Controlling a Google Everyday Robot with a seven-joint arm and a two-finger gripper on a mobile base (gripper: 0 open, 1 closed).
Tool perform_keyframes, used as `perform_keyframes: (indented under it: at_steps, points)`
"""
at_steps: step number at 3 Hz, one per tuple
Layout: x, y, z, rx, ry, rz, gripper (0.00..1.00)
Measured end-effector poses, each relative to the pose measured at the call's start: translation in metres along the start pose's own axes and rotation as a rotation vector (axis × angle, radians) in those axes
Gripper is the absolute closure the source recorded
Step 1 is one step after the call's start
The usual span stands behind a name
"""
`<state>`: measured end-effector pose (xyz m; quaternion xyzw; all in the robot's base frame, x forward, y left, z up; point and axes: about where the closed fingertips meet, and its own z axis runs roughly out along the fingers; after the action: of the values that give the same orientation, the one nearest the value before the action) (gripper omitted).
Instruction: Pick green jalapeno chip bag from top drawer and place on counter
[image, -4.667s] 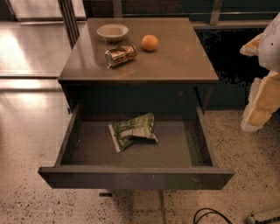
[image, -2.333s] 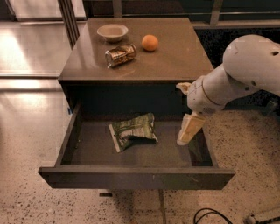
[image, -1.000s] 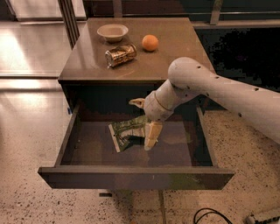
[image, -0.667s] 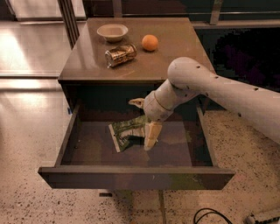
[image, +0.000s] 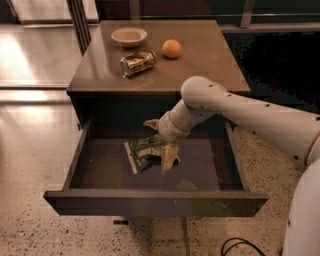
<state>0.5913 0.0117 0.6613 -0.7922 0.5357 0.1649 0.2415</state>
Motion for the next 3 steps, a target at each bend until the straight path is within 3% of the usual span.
perform_keyframes:
  at_steps: [1,2,3]
  points:
    - [0.008,-0.015,0.033,-0.001,0.069,0.023,0.0]
    - [0.012,-0.018,0.052,-0.016,0.097,0.043,0.0]
    - [0.022,-0.005,0.067,-0.055,0.035,0.112,0.0]
